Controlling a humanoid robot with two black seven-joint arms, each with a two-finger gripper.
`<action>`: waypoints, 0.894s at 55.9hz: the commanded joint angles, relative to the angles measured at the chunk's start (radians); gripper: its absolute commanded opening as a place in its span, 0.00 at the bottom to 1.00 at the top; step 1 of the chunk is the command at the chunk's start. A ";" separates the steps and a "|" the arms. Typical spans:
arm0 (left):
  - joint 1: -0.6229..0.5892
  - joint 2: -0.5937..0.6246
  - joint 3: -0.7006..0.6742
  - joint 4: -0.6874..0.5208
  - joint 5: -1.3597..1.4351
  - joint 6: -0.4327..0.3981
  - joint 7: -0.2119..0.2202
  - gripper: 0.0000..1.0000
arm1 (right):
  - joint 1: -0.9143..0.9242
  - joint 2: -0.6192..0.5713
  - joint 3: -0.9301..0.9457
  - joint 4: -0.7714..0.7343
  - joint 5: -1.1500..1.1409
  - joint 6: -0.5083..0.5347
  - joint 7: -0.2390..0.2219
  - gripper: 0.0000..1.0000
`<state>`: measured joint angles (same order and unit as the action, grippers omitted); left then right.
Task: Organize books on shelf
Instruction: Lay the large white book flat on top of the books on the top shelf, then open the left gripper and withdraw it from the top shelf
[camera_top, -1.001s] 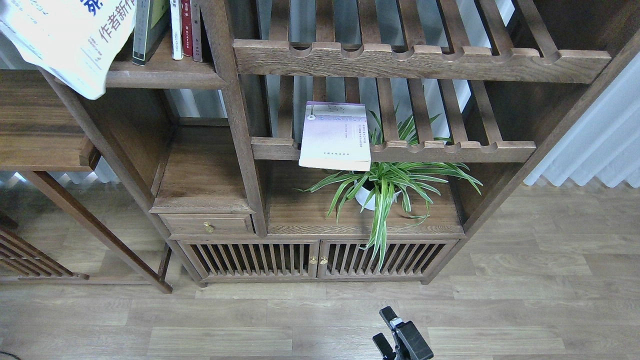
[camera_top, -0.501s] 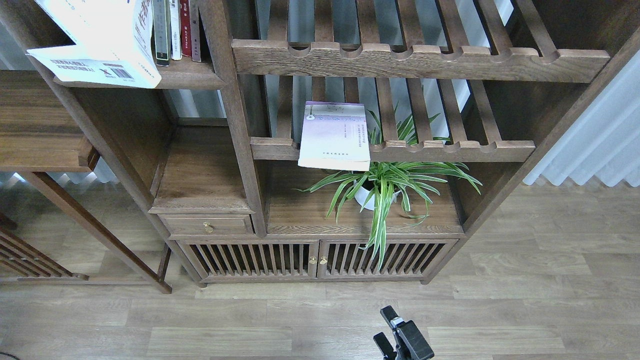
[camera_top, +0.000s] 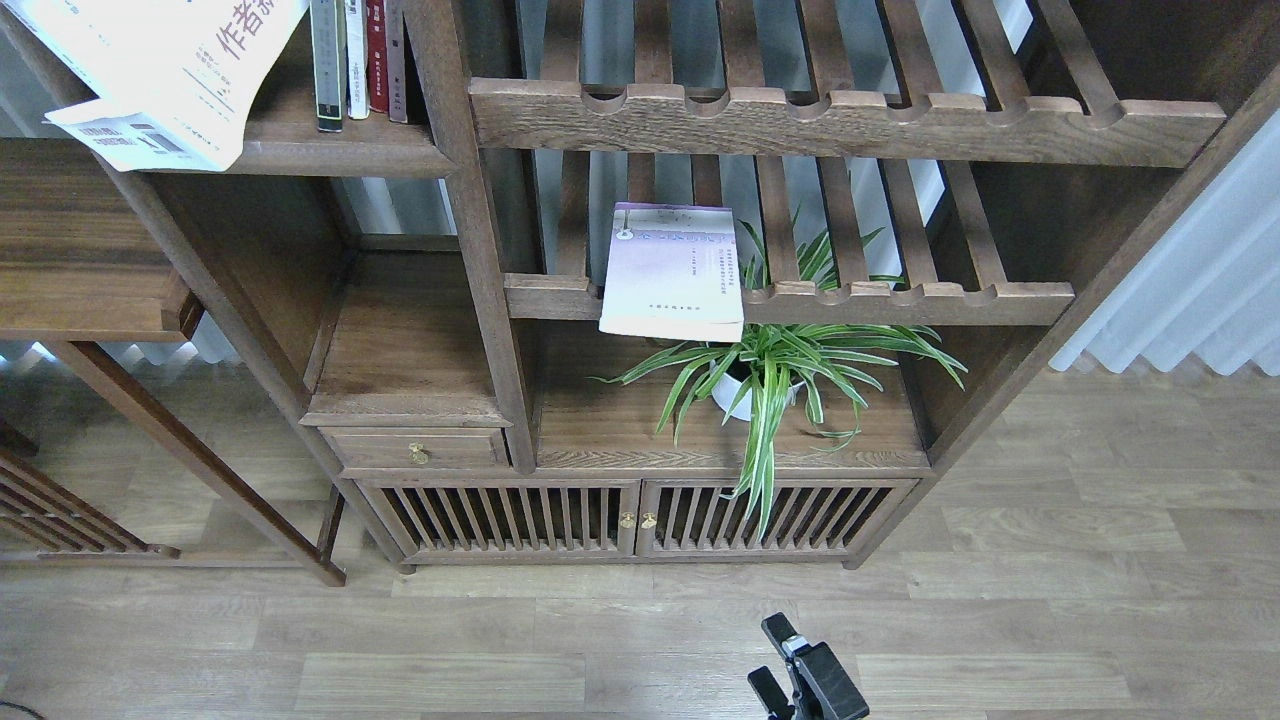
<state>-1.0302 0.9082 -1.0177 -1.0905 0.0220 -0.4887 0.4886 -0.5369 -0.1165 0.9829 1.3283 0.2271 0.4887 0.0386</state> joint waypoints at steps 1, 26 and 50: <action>-0.024 -0.040 -0.002 0.014 0.033 0.000 0.000 0.15 | 0.002 0.001 -0.003 -0.001 0.000 0.000 0.000 0.99; -0.145 -0.175 0.010 0.175 0.237 0.000 0.000 0.15 | -0.003 0.004 -0.004 0.000 0.000 0.000 0.000 0.99; -0.203 -0.325 0.002 0.290 0.334 0.000 0.000 0.15 | -0.005 0.004 -0.004 0.000 0.001 0.000 0.001 0.99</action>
<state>-1.2140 0.6043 -1.0118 -0.8487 0.3448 -0.4887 0.4886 -0.5405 -0.1119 0.9786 1.3283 0.2285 0.4887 0.0392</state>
